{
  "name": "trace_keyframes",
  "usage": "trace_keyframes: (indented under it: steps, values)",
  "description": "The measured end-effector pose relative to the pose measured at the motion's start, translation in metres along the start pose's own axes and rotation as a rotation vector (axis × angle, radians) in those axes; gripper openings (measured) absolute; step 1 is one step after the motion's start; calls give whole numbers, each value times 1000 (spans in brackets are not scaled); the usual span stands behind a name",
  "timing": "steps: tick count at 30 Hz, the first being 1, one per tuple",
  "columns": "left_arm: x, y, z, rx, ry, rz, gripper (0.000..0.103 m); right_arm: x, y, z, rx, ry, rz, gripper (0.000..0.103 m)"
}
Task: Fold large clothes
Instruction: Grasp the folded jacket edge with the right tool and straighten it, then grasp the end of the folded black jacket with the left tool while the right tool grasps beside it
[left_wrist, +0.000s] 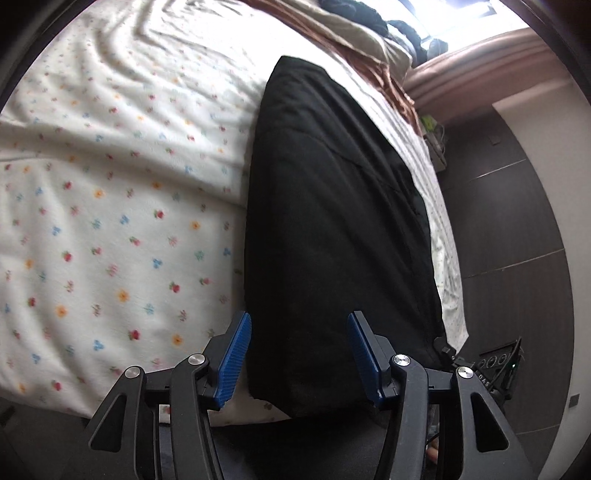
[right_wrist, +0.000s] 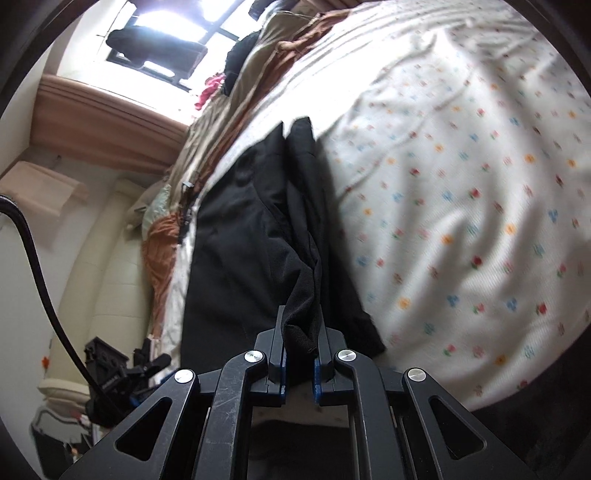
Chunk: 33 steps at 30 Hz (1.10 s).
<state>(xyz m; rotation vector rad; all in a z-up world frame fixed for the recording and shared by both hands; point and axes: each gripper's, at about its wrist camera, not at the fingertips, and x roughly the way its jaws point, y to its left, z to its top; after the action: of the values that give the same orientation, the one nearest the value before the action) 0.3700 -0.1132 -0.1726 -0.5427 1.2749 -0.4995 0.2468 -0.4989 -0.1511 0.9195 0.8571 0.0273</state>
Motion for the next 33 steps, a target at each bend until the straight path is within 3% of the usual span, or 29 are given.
trace_keyframes:
  steps: [2, 5, 8, 11, 18, 33]
  values:
    - [6, 0, 0, -4, 18, 12, 56, 9, -13, -1, 44, 30, -39, 15]
    - [8, 2, 1, 1, 28, 24, 56, 11, -16, 2, 51, 51, -95, 41]
    - [2, 2, 8, 7, 5, 36, 56, 2, -5, 12, -7, 21, -85, 48]
    - [-2, 4, 18, 1, -13, 38, 56, -1, 0, 25, -48, 15, -76, 65]
    - [-1, 1, 32, 4, -36, 54, 56, 12, 4, 60, -94, 40, -72, 66]
    - [40, 5, 90, -1, -10, 67, 56, 88, 14, 118, -172, 164, -80, 66]
